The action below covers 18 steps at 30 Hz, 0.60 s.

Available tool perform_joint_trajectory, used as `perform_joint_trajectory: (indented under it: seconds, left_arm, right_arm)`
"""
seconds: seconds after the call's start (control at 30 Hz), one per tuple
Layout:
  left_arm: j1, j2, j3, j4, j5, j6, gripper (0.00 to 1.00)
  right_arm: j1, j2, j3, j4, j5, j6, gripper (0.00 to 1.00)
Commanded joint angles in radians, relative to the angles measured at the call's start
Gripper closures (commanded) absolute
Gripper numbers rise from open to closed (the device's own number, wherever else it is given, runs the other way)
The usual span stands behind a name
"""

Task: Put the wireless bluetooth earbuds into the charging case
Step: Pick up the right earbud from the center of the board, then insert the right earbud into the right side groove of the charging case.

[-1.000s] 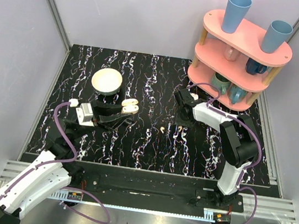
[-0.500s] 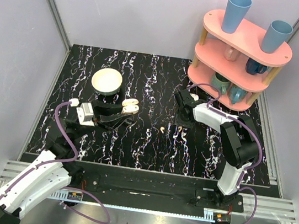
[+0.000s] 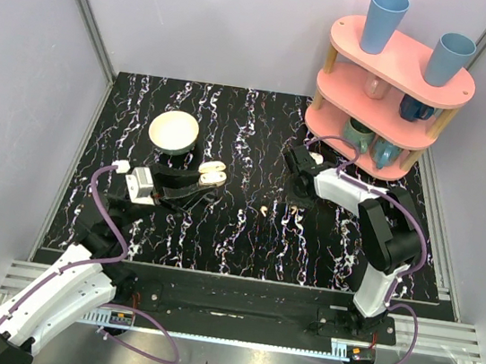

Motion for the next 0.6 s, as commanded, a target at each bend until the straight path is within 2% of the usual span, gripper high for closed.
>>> perform_joint_trajectory:
  seconds: [0.0,0.43,0.57]
  left_arm:
    - [0.005,0.006,0.004,0.049,0.012,-0.004,1.0]
    - [0.005,0.01,0.009,0.044,0.007,-0.006,1.0]
    - [0.005,0.015,0.015,0.035,-0.005,-0.006,1.0]
  right_arm:
    - [0.015,-0.047,-0.025,0.011,0.002,0.001,0.85]
    - [0.058,-0.237,-0.009,0.037,0.034,-0.045,0.89]
    - [0.11,-0.366,0.036,0.038,0.104,-0.087,0.9]
